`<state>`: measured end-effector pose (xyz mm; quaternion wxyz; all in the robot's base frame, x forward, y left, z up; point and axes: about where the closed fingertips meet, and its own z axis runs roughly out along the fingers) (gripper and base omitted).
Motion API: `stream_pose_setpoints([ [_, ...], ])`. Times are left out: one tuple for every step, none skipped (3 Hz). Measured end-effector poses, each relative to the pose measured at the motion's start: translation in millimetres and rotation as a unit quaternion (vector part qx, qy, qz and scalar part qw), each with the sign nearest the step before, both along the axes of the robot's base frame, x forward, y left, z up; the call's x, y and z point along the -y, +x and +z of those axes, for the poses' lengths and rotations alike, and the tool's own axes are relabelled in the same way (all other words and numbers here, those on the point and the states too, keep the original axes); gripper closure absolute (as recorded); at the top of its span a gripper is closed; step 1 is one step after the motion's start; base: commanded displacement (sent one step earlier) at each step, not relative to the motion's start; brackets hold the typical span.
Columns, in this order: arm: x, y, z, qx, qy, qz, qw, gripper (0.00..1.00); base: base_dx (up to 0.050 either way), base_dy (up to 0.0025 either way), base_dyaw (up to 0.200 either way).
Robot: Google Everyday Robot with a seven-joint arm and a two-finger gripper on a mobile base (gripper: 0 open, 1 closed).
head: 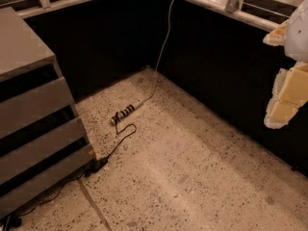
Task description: Knock orange can over
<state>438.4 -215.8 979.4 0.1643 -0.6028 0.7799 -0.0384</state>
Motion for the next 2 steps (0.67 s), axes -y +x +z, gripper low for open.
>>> stream_pose_setpoints([
  [0.0, 0.0, 0.0, 0.000, 0.000, 0.000, 1.0000, 0.00, 0.000, 0.00000, 0.200],
  [0.0, 0.0, 0.0, 0.000, 0.000, 0.000, 1.0000, 0.00, 0.000, -0.00001, 0.198],
])
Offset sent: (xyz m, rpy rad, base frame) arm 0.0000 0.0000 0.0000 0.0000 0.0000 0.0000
